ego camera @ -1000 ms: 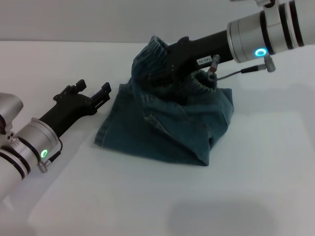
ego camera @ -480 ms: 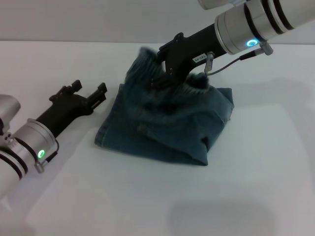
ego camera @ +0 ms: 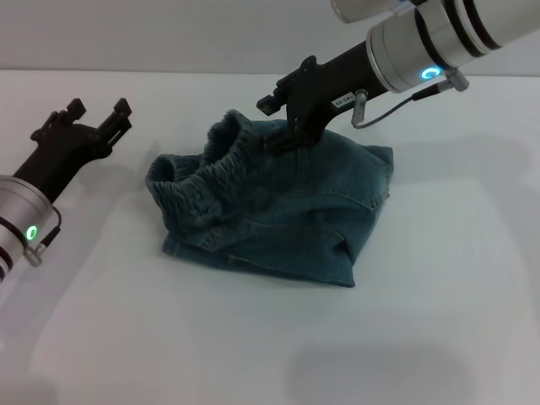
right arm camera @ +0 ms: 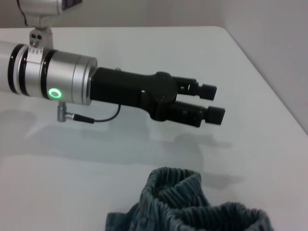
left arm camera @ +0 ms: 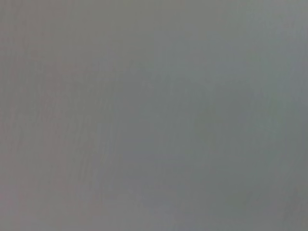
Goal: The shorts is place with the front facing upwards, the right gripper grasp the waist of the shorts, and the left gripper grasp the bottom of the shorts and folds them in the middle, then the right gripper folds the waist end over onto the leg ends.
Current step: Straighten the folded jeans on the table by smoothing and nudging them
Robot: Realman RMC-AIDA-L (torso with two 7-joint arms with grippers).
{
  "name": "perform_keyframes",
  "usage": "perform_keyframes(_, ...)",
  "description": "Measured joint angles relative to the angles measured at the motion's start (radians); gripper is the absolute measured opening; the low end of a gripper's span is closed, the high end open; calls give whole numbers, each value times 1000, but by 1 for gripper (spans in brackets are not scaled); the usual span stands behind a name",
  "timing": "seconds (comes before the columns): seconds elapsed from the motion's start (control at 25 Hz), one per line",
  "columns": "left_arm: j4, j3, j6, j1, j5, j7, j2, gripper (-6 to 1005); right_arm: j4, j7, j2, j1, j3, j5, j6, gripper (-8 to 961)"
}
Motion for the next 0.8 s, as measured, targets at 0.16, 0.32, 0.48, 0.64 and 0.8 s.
perform_keyframes(0.16,4,-13,13,-3,0,0,1,797,12,1,3,-9,-13,3,-13,559)
perform_keyframes(0.32,5,-15,15,-3,0,0,2,797,22,3,4,-27,-29,10,-47,559)
perform_keyframes(0.48,5,-16,15,0,0,0,0,797,55,-4,6,-43,-32,21,-54,559)
perform_keyframes(0.64,3,-16,15,0,2,0,-2,797,111,-36,9,-54,-67,115,6,558)
perform_keyframes(0.8,-3,-9,25,0,4,-2,-3,797,134,-68,13,-83,-129,243,128,558)
